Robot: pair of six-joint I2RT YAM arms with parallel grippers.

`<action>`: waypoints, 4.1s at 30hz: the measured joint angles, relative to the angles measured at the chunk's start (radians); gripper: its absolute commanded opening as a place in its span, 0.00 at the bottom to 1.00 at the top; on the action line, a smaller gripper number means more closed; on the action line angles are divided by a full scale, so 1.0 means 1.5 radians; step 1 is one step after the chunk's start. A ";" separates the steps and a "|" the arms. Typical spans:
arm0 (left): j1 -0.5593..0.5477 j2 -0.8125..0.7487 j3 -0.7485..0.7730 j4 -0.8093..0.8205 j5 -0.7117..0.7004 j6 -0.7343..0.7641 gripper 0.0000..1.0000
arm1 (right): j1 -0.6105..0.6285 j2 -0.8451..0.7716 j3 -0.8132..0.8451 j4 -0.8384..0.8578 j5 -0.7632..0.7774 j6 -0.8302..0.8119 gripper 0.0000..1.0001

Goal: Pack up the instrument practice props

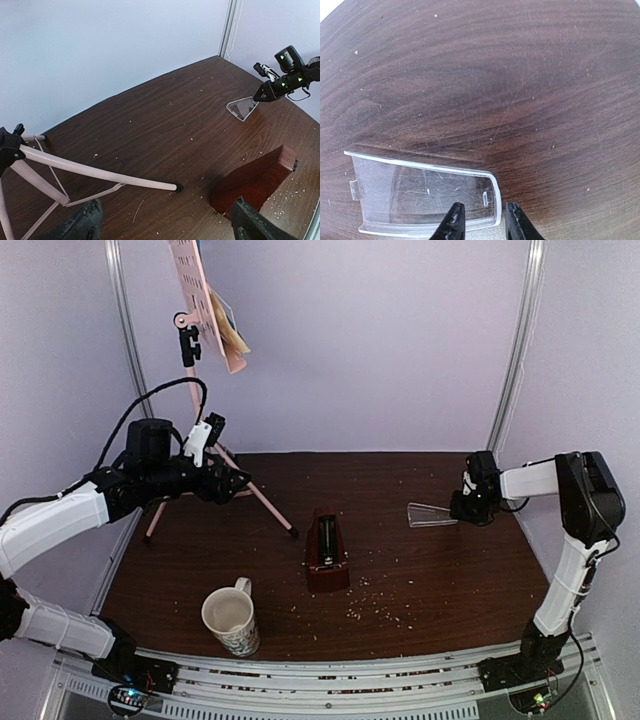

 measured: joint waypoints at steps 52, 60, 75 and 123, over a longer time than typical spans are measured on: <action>0.000 0.009 0.000 0.001 0.004 0.000 0.92 | -0.006 0.008 -0.001 0.000 0.022 -0.002 0.11; 0.000 0.009 0.000 0.001 0.004 0.000 0.93 | -0.007 0.008 -0.001 0.001 0.022 -0.006 0.10; 0.000 0.009 0.000 0.001 0.004 0.000 0.93 | -0.007 0.011 -0.001 0.002 -0.002 -0.020 0.04; -0.397 0.157 0.124 0.172 -0.188 0.164 0.56 | 0.350 -0.404 0.012 -0.056 -0.014 0.160 0.00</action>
